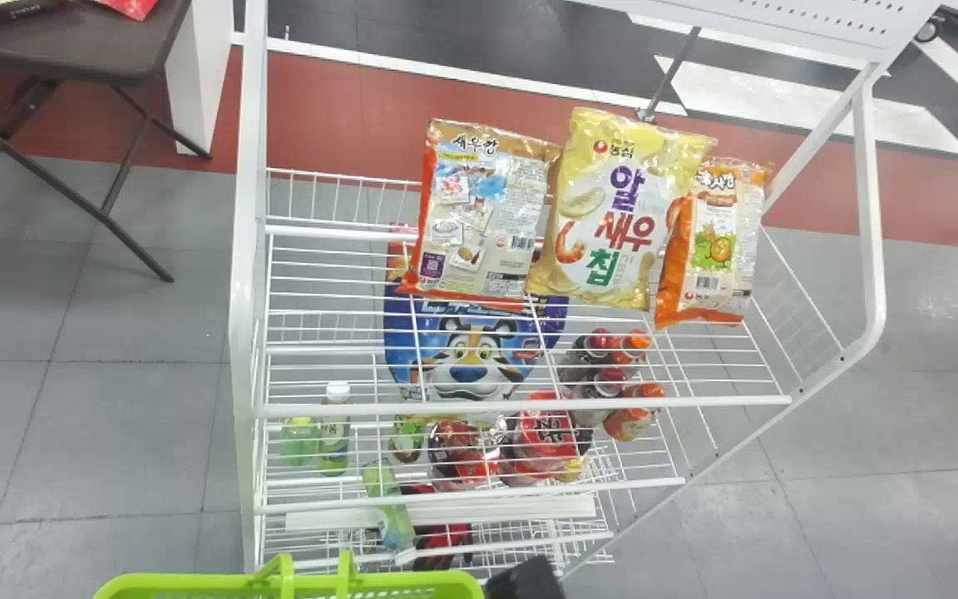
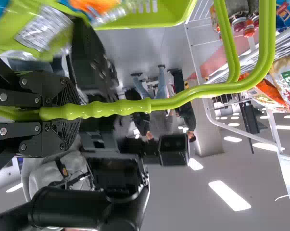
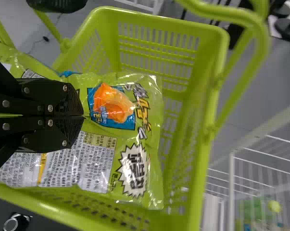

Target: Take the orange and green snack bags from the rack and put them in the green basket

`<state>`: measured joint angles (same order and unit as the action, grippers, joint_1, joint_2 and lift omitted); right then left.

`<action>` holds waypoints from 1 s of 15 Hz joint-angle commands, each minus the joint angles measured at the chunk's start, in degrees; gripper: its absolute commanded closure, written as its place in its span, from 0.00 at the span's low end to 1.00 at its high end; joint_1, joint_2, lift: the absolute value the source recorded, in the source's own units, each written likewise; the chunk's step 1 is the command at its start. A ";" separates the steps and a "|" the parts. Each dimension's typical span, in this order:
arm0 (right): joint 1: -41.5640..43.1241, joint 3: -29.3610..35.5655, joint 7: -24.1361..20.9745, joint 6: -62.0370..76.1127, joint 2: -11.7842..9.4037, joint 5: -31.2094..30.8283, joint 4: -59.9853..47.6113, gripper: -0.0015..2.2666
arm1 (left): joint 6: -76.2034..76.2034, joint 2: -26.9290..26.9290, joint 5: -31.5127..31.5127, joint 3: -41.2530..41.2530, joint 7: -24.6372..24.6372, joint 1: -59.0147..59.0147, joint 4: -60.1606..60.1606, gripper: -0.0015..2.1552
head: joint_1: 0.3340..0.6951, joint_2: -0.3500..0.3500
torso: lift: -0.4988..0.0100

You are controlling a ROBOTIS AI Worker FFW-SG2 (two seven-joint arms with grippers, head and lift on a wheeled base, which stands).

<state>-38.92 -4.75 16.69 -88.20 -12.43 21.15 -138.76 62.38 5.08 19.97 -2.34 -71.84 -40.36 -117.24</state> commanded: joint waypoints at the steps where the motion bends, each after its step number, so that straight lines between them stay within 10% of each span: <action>1: 1.48 -4.21 -0.69 -1.88 0.04 -2.26 5.16 0.99 | -0.02 0.02 0.24 -0.03 -0.14 -0.16 0.00 1.00 | 1.00 0.00 | 0.98; 7: 2.45 -7.38 -0.87 29.53 0.13 -7.00 15.53 0.96 | -0.02 0.02 0.24 -0.20 -0.76 -0.42 0.00 1.00 | 1.00 0.00 | 0.98; 10: 0.95 -5.44 0.19 26.89 -0.05 -6.74 12.46 0.00 | -0.02 0.02 0.24 -0.29 -0.93 -0.51 0.00 1.00 | 1.00 0.00 | 0.98; 15: -3.97 -0.52 1.86 12.48 -0.58 -5.69 -0.02 0.03 | -0.02 0.02 0.16 -0.29 -0.58 -0.34 -0.09 1.00 | 1.00 0.00 | 0.98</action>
<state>-41.64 -7.22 18.19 -71.96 -12.80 15.36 -134.96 62.36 5.10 20.16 -2.64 -72.51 -40.77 -117.36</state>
